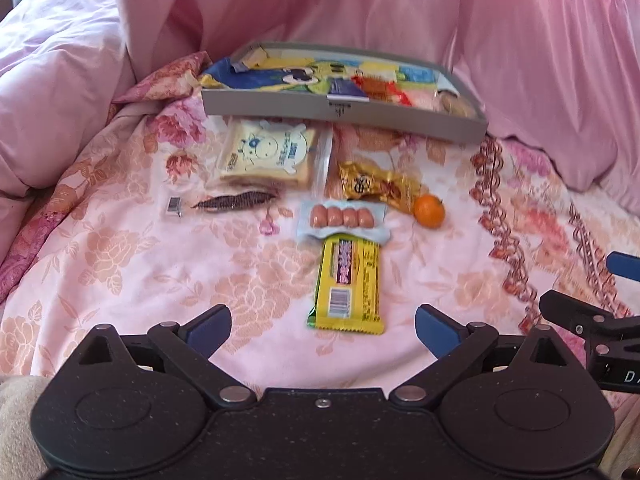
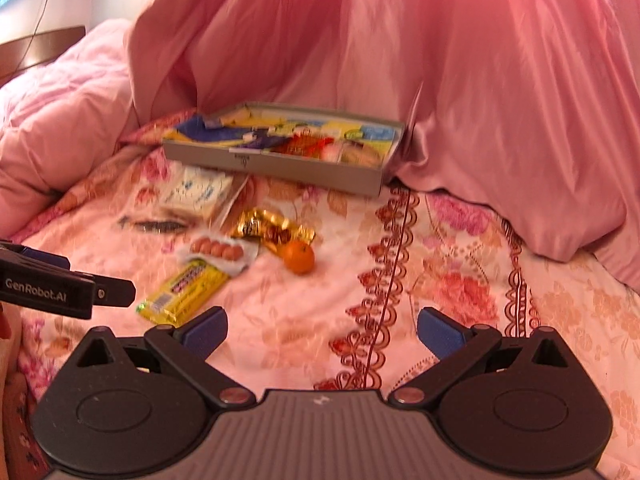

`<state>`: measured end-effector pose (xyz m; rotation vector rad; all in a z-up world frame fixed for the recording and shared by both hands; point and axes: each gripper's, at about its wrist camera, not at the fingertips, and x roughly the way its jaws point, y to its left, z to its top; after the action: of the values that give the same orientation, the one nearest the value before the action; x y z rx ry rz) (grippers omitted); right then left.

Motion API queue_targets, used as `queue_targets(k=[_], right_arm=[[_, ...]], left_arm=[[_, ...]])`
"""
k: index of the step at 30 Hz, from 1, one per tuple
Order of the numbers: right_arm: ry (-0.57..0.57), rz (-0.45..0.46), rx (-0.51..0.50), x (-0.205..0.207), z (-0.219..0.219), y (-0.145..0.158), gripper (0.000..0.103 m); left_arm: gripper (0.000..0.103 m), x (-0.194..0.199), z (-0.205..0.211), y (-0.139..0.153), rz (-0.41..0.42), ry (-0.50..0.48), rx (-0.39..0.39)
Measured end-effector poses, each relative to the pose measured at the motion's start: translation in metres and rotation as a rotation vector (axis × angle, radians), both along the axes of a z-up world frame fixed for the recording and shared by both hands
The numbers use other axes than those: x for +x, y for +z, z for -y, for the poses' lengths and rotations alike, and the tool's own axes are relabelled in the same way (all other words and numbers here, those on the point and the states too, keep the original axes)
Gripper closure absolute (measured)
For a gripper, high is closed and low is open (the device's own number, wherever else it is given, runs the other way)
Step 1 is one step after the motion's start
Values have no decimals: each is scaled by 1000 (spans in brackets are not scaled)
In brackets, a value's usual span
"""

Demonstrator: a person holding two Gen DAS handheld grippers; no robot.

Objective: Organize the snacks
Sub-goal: 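Grasp yellow wafer bar with left tool while right tool grasps orange mandarin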

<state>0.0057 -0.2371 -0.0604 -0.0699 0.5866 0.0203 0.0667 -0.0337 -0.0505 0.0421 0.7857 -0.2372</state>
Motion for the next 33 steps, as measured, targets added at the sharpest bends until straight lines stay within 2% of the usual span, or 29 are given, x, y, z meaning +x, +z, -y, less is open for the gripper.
queue_targets(k=[7,14,19,25,33], right_arm=[[-11,-99,-12,12,0,-8,0],[3,-154,-25,25,-1,-14,0],[26,-157,-30,36,0,-14,0],[95,-135,-89,58,-1,-15,0],[194,-107,-81,88,11,-30,0]], left_arm=[[5,14,4,-12,-49,-11,23],[5,21,12,-21,-54,-37,58],[5,28,14,-25,-43,-42,78],[5,37,22,-29,-11,-68,115],[5,50,31,-39,-4,-113,154]])
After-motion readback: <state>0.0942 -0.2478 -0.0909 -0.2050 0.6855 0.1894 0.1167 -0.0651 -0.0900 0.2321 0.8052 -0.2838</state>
